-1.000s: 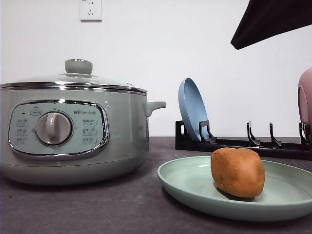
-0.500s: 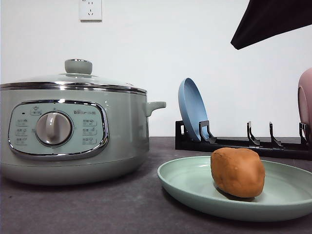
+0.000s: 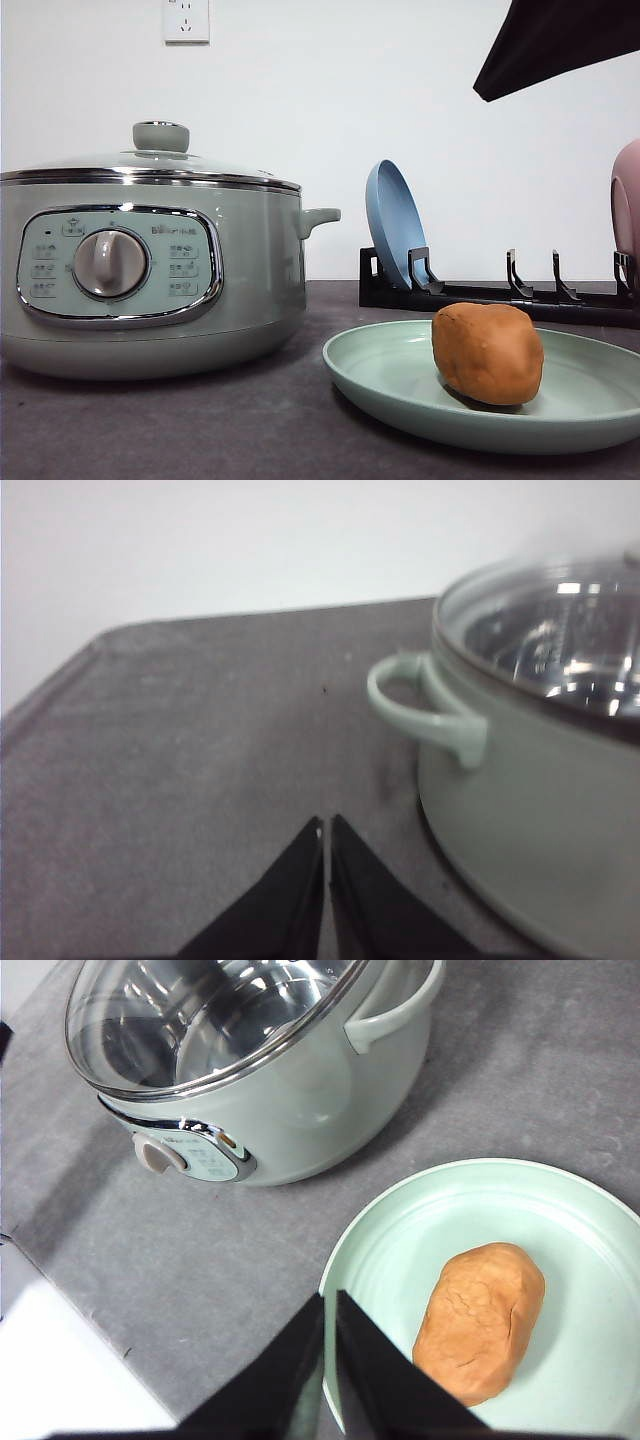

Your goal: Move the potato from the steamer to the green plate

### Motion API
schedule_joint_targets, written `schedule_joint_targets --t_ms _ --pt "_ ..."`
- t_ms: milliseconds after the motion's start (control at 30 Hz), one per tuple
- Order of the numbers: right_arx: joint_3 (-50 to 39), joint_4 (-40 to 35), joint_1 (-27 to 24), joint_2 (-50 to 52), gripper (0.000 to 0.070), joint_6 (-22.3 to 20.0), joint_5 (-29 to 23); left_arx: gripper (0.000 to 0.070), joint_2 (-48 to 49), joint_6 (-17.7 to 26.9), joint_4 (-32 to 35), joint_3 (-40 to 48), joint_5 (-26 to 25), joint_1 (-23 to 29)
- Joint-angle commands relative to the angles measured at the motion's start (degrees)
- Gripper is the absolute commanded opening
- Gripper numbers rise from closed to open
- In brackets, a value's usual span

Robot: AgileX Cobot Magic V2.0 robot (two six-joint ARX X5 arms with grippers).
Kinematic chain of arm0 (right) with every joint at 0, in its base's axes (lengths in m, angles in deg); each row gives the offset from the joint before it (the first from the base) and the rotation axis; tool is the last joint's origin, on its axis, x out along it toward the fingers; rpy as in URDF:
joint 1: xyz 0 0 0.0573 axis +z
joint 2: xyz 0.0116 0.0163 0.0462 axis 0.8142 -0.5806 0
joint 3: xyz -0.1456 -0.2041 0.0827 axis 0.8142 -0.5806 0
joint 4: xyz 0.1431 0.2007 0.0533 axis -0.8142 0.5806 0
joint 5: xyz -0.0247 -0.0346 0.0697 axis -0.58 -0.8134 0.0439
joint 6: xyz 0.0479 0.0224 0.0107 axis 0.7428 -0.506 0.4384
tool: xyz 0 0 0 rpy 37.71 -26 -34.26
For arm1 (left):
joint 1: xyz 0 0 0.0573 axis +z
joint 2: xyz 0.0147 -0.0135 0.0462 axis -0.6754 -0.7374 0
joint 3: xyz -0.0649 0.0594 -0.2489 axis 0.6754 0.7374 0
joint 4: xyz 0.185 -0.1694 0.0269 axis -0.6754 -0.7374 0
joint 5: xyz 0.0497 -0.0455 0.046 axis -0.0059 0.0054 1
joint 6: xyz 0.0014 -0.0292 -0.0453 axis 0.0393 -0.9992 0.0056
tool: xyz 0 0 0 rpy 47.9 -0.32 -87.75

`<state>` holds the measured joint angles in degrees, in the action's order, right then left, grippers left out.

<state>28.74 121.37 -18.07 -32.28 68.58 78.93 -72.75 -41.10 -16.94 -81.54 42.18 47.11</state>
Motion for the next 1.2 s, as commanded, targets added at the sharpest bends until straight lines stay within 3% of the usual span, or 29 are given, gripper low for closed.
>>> schedule_joint_targets --t_ms 0,267,1167 --pt "1.05 -0.57 0.51 -0.26 0.0007 -0.52 0.01 0.0004 0.62 -0.14 0.57 0.73 0.12 0.09" --pt "1.05 -0.57 0.51 -0.26 0.0007 -0.52 0.01 0.0004 2.05 -0.13 -2.59 2.36 0.12 0.09" --pt "1.05 -0.58 0.51 -0.26 0.0007 -0.52 0.0 0.0004 2.05 -0.09 -2.27 2.48 0.12 0.09"
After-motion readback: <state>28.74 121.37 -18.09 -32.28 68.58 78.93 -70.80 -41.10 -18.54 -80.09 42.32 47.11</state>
